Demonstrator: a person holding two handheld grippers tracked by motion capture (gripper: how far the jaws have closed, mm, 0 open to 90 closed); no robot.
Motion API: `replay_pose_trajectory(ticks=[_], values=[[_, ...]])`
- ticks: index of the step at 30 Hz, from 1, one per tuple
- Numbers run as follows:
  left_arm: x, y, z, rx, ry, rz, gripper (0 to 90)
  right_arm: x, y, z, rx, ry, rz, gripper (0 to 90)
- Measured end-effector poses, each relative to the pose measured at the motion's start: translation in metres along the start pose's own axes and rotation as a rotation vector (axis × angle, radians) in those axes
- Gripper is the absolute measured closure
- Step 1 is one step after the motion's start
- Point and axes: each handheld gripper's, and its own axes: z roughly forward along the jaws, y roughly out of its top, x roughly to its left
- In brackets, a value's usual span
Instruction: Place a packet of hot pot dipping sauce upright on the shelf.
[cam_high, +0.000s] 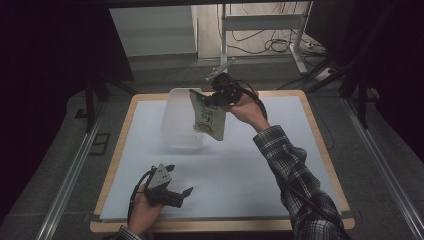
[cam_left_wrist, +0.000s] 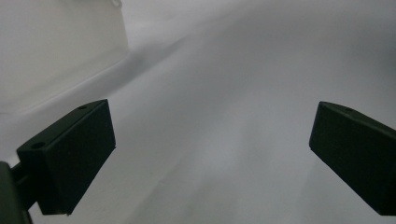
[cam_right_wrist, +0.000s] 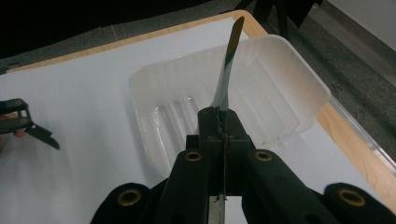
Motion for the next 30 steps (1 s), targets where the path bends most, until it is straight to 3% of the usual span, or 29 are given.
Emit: replay_pose_trajectory(ticks=[11,20,30], values=[[0.001,0.000,-0.001,-0.008,0.000,-0.003,0.2,0.003,0.021,0.025,-0.006,-0.016,-0.015,89.2],[0.001,0.000,-0.002,-0.012,-0.001,-0.009,0.2,0.019,0.041,0.051,-0.041,0.009,-0.039,89.2],[0.001,0.000,-0.002,-0.014,-0.002,-0.011,0.2,0.030,0.048,0.071,-0.062,0.041,-0.049,89.1]])
